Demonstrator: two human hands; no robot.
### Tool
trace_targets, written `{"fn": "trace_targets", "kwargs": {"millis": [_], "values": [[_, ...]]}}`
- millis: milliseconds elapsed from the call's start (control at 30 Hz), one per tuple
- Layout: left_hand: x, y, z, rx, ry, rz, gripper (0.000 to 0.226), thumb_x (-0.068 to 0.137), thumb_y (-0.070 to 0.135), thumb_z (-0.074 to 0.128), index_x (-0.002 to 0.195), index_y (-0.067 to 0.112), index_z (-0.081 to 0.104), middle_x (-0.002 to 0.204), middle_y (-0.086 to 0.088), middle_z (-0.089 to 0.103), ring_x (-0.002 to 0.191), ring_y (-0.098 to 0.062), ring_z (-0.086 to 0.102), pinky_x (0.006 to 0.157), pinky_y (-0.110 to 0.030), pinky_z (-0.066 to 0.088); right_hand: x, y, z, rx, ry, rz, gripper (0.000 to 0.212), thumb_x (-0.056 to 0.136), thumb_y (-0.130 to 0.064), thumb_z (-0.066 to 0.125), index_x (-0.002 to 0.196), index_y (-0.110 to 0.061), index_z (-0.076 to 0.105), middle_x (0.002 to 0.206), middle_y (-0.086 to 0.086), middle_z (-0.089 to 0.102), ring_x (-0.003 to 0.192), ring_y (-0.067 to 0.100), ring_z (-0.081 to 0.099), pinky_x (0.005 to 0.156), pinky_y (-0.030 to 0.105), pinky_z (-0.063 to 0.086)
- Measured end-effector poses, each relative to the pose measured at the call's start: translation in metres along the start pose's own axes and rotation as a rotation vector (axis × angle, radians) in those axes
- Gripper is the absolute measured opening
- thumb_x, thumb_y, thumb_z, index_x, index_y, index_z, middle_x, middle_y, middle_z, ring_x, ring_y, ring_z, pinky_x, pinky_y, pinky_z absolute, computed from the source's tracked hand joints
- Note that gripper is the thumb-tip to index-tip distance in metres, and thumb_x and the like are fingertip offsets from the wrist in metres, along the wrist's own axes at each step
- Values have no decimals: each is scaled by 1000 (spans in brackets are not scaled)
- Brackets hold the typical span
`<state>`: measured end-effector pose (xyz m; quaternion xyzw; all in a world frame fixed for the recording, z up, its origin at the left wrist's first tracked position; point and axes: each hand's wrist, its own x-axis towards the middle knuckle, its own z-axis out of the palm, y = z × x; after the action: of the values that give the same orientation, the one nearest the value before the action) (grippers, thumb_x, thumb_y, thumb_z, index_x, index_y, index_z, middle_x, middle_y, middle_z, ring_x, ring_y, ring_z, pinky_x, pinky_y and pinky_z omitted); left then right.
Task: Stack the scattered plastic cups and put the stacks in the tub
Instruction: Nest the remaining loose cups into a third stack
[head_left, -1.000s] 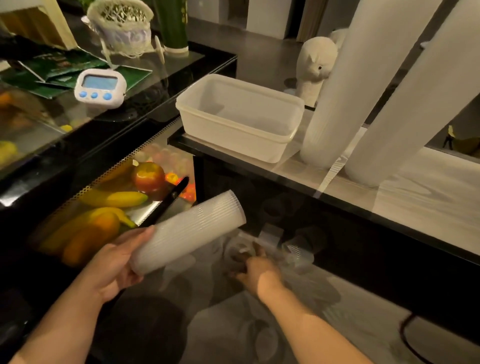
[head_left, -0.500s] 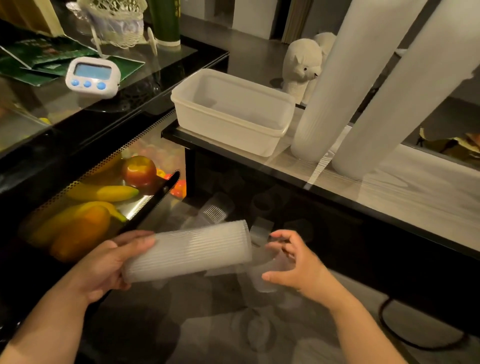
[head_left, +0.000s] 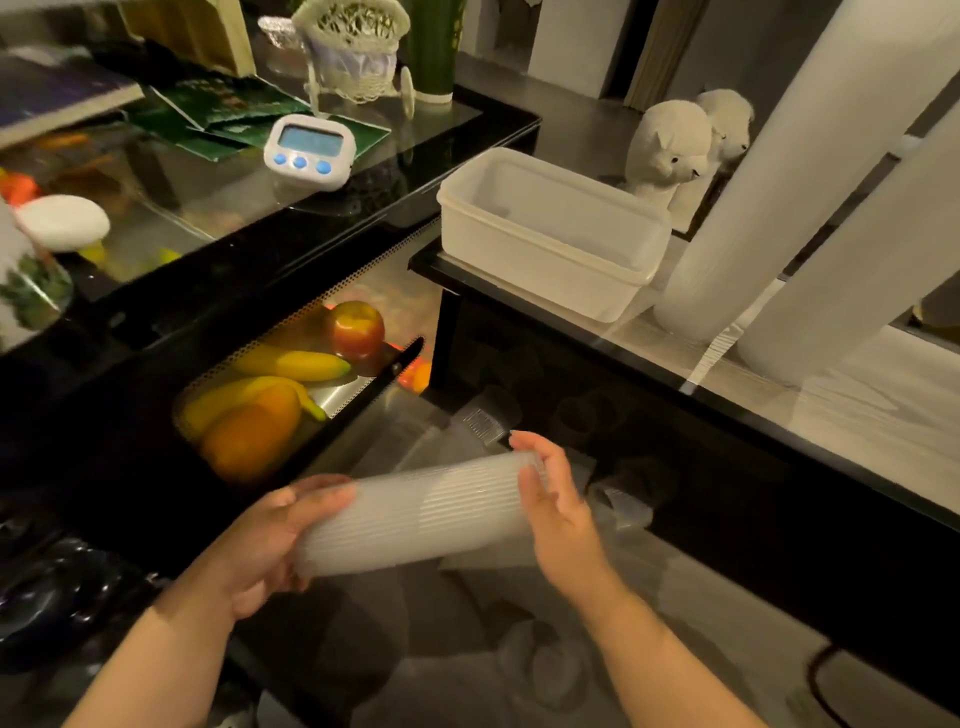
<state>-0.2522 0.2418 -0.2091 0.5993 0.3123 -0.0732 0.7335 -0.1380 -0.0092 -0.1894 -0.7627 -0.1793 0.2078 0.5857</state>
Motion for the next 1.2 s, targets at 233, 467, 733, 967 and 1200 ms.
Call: {"fn": "trace_targets", "kwargs": {"millis": [233, 467, 733, 967, 1200], "values": [[-18, -19, -28, -215, 110, -55, 69, 44, 62, 89, 103, 30, 72, 90, -6, 70, 83, -25, 62, 56, -27, 41, 62, 8, 19, 168, 207, 103, 41, 93, -49, 56, 130, -32, 55, 136, -3, 55, 124, 12, 53, 98, 25, 44], [-25, -31, -25, -327, 290, -141, 33, 81, 46, 68, 101, 20, 61, 93, -11, 59, 77, -25, 56, 54, -26, 37, 104, 37, 39, -410, 45, 261, 73, 92, -45, 62, 152, -43, 21, 161, 3, 20, 146, 30, 25, 116, 47, 29], [-36, -41, -41, -280, 289, -116, 21, 89, 42, 64, 102, 25, 65, 80, -6, 69, 72, -23, 60, 52, -24, 34, 93, 43, 47, -436, -144, 235, 68, 92, -41, 63, 151, -39, 29, 156, 7, 35, 132, 27, 48, 102, 34, 46], [-42, -44, -49, -278, 291, -112, 48, 68, 51, 73, 108, 25, 70, 79, -5, 67, 63, -20, 57, 46, -20, 36, 81, 33, 27, -257, 117, 230, 61, 86, -34, 73, 138, -39, 42, 128, 2, 55, 109, 22, 59, 82, 36, 56], [-49, -43, -48, -250, 197, -48, 47, 64, 51, 80, 104, 28, 72, 115, -18, 61, 91, -34, 57, 61, -32, 39, 35, -6, -27, 310, 120, 207, 42, 88, -22, 68, 128, -24, 53, 124, 16, 62, 105, 28, 68, 82, 39, 58]]}}
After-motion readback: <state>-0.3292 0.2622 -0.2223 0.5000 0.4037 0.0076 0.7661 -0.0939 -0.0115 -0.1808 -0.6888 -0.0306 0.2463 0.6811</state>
